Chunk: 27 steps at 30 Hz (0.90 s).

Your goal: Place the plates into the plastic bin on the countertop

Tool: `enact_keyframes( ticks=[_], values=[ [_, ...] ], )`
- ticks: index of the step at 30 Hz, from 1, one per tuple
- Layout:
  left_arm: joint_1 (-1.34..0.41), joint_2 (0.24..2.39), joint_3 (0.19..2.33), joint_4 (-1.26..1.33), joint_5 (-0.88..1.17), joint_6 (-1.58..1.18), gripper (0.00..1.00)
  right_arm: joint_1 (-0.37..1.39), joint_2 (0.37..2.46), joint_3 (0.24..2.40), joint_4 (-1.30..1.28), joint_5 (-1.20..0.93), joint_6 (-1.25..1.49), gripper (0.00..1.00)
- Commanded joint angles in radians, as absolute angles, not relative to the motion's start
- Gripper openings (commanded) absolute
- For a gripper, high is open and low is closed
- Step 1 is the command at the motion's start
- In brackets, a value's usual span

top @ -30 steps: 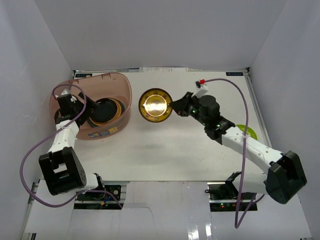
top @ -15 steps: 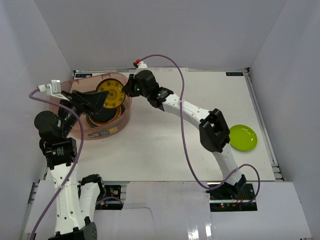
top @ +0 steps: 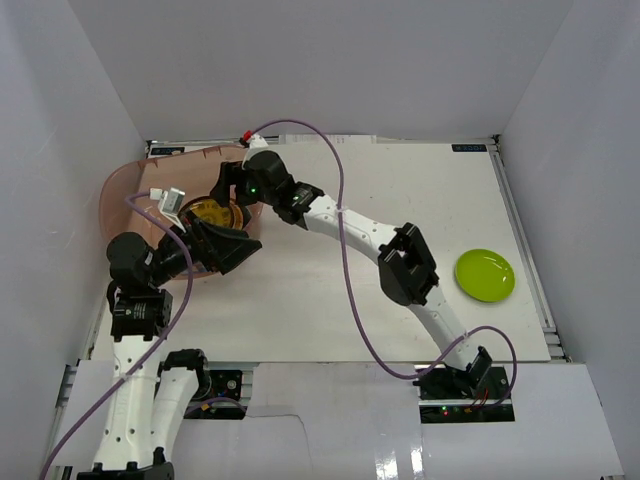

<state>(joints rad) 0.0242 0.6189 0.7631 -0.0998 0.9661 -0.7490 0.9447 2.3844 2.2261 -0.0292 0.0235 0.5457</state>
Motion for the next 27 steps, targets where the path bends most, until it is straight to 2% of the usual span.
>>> enact_keyframes(
  ticks=[1,5,6,8,9,10,13,15,19,23,27],
  values=[
    [-0.001,0.603,0.756,-0.095,0.992,-0.706,0.98,0.89,2.121,2.081,-0.008,0.064,0.523,0.8],
    [-0.084,0.61,0.747,-0.094,1.012,-0.663,0.98,0.835,1.762,1.587,0.142,0.198,0.497,0.77],
    [-0.1,0.614,0.739,-0.094,1.023,-0.643,0.98,0.781,1.612,1.375,0.138,0.243,0.526,0.76],
    [-0.146,0.611,0.712,-0.094,1.046,-0.621,0.98,0.695,1.45,1.135,0.14,0.325,0.605,0.7],
    [-0.159,0.609,0.7,-0.094,1.054,-0.612,0.98,0.569,1.287,1.011,0.141,0.324,0.711,0.7],
    [-0.191,0.606,0.686,-0.094,1.061,-0.586,0.98,0.495,1.2,0.774,0.141,0.318,0.757,0.69],
    [-0.25,0.603,0.621,-0.094,1.095,-0.54,0.98,0.267,0.861,0.435,0.065,0.423,0.825,0.71],
    [-0.284,0.595,0.597,-0.094,1.088,-0.52,0.98,0.168,0.653,0.353,-0.097,0.589,0.845,0.74],
    [-0.337,0.578,0.56,-0.119,1.057,-0.471,0.98,-0.021,0.483,0.243,-0.28,0.683,0.882,0.85],
    [-0.363,0.555,0.581,-0.14,1.051,-0.436,0.98,-0.156,0.469,0.192,-0.29,0.667,0.916,0.86],
    [-0.382,0.542,0.581,-0.188,1.014,-0.413,0.98,-0.254,0.625,0.199,-0.258,0.563,0.93,0.85]
  ],
)
